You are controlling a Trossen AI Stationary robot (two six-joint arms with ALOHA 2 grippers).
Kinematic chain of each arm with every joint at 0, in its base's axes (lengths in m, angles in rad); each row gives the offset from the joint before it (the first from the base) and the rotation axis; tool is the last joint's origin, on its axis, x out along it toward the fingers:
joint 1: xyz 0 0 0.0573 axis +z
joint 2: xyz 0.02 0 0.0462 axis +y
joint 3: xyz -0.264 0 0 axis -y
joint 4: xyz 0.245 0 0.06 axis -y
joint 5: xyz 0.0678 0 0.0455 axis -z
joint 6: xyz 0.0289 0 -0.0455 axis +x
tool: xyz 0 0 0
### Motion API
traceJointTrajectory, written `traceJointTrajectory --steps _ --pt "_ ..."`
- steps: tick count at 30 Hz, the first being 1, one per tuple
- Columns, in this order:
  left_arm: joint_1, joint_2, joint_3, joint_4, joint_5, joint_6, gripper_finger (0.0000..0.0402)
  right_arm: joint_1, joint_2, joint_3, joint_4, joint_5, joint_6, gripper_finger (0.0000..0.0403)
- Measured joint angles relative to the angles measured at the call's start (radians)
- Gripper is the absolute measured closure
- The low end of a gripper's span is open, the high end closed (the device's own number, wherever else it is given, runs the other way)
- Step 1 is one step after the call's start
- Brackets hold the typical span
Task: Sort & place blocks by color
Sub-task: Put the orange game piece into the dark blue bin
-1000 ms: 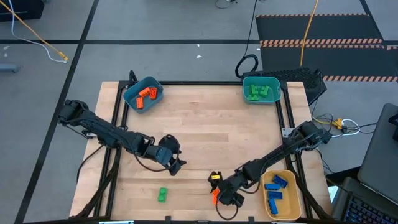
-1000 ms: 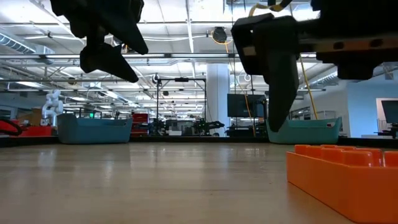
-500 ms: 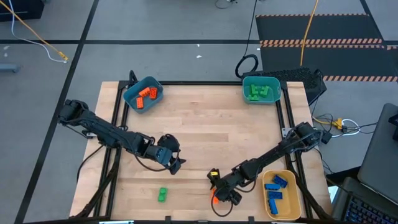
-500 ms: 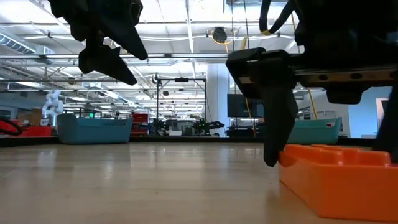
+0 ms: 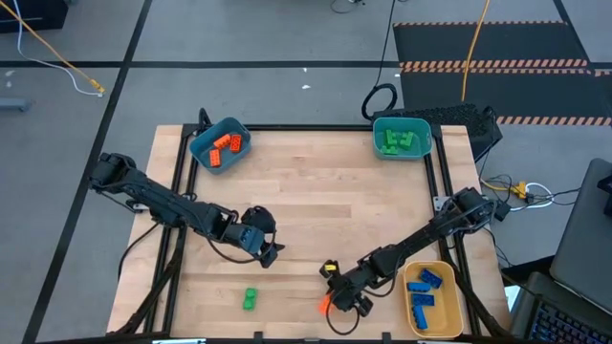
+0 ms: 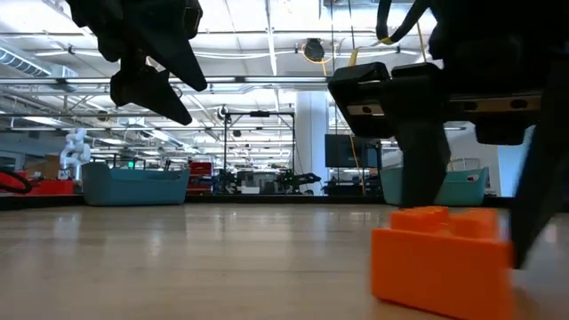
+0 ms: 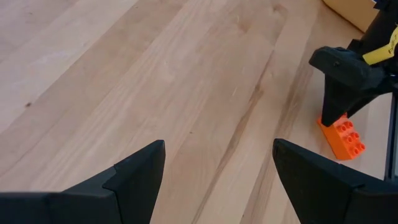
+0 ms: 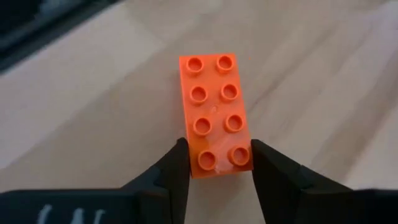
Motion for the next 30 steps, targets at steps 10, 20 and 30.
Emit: traceJointTrajectory --steps 10,20,30 --pt "0.000 0.000 0.000 0.011 -0.010 0.026 0.0105 -0.082 -0.027 0.001 -0.149 0.275 -0.018 0.0267" --pt "-0.039 0.001 0.000 0.090 -0.198 0.439 0.0105 -0.219 -0.119 -0.003 -0.120 0.429 0.139 0.0267" --pt "-0.066 0.048 -0.002 0.135 -0.349 0.566 0.0105 -0.219 -0.230 -0.029 0.040 0.468 0.227 0.0267"
